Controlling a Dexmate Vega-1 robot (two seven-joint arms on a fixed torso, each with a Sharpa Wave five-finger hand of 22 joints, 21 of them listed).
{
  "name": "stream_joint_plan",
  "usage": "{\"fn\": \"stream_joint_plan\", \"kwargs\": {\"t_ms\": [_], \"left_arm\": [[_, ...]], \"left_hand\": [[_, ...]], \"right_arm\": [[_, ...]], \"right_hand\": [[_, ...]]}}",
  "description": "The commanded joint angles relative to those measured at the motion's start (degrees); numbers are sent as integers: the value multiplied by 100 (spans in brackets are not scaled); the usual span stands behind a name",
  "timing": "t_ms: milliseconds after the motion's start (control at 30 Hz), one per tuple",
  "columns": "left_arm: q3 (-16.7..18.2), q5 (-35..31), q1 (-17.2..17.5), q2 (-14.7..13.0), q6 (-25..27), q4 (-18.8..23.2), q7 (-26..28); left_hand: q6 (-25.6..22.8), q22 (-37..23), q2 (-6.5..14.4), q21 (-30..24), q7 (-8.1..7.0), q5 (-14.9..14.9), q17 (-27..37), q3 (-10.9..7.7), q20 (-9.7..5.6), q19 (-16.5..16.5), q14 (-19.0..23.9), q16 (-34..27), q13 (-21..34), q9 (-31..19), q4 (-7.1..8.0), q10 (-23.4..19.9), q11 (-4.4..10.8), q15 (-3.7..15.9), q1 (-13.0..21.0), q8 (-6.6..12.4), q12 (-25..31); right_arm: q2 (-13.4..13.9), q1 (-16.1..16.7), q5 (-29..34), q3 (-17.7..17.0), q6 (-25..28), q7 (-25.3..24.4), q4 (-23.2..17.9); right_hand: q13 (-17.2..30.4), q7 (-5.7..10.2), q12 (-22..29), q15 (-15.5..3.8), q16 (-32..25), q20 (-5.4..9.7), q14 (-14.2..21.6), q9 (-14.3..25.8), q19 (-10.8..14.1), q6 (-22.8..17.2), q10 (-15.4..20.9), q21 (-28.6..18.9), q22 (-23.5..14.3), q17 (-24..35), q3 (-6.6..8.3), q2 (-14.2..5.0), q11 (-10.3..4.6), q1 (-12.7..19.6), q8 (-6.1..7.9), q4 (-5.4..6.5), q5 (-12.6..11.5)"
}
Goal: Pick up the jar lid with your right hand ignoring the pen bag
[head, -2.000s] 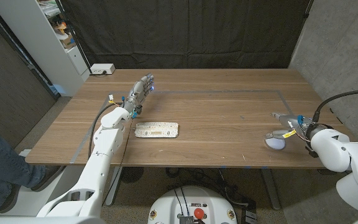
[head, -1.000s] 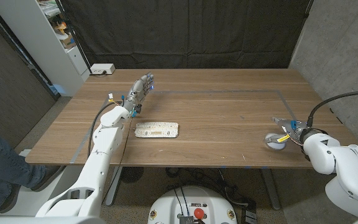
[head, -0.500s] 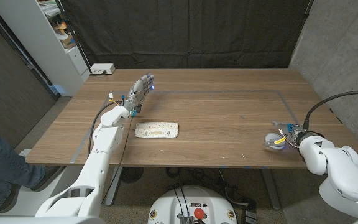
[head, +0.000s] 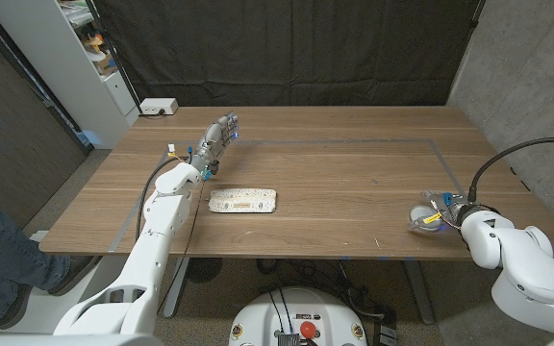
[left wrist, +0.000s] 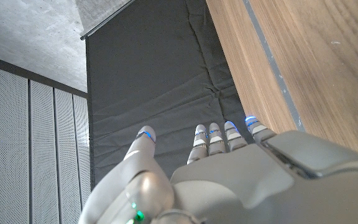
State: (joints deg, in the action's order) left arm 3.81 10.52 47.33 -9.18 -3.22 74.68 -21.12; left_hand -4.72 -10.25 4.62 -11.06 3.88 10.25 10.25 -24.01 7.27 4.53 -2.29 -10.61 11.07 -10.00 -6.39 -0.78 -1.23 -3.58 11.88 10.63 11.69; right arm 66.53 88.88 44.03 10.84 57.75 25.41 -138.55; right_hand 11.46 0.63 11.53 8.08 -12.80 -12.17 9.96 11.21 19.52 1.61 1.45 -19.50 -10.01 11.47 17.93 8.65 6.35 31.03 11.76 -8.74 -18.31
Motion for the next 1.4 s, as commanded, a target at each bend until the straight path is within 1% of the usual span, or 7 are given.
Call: {"fn": "stream_joint_plan", "kwargs": {"t_ms": [33,267,433,800,1033,1233,1400], "left_arm": [[-14,-18,-16,12,-13,-38,15],[-30,-27,0,32,0,-48,47],[-44,-38,6,35,20,-43,59],[-44,-40,26,27,40,35,81],[-64,-51,58,35,70,51,95],[-54,-54,96,37,86,104,124],[-47,-42,125,49,82,114,127]], "left_hand": [[-40,-25,39,-43,-17,12,19,-13,60,9,30,-33,7,-20,26,-27,34,-4,9,16,40],[-43,-25,40,-43,-20,12,20,-13,72,12,36,-34,7,-20,28,-21,35,-15,9,16,37],[-55,-26,39,-41,-23,12,20,-11,76,19,61,-42,7,-20,29,-24,38,-20,7,19,38],[-64,-26,38,-41,-26,11,21,-9,75,24,68,-41,7,-20,30,-29,44,-19,4,20,40],[-73,-26,36,-41,-33,11,22,-7,76,26,71,-40,8,-21,30,-30,56,-13,3,21,39],[-81,-26,33,-42,-35,11,22,-5,74,26,75,-39,8,-21,31,-27,55,-13,1,22,37],[-83,-26,33,-42,-36,11,22,-4,82,29,78,-39,8,-21,31,-23,65,-15,1,22,36]], "right_arm": [[497,-192,-1109,185,260,-743,59],[794,-302,-1791,288,314,-1197,117],[994,-477,-2177,493,405,-1490,126],[1273,-878,-2953,900,470,-2063,199],[1383,-1144,-3321,1173,461,-2282,258],[1489,-1403,-3456,1467,480,-2321,257],[1541,-1623,-3445,1718,557,-2283,230]], "right_hand": [[18,9,46,-25,-41,-6,96,16,141,-85,77,-27,-18,1,-19,-15,10,84,47,12,-71],[21,73,85,-75,-65,-3,174,18,311,-210,199,-40,-17,2,-32,-34,-11,135,81,17,-110],[23,99,97,-97,-75,-2,213,20,417,-289,249,-48,-16,2,-38,-48,-22,172,100,18,-132],[26,132,113,-176,-112,4,336,23,646,-373,341,-69,-15,5,-45,-75,-76,250,108,20,-174],[29,139,120,-220,-120,6,373,24,764,-403,386,-81,-15,8,-47,-91,-70,287,107,24,-192],[31,153,130,-258,-130,9,409,25,862,-432,433,-92,-14,11,-46,-109,-79,316,108,27,-204],[38,194,159,-315,-166,21,534,30,1144,-646,570,-131,-16,21,-54,-135,-124,375,162,40,-225]]}}
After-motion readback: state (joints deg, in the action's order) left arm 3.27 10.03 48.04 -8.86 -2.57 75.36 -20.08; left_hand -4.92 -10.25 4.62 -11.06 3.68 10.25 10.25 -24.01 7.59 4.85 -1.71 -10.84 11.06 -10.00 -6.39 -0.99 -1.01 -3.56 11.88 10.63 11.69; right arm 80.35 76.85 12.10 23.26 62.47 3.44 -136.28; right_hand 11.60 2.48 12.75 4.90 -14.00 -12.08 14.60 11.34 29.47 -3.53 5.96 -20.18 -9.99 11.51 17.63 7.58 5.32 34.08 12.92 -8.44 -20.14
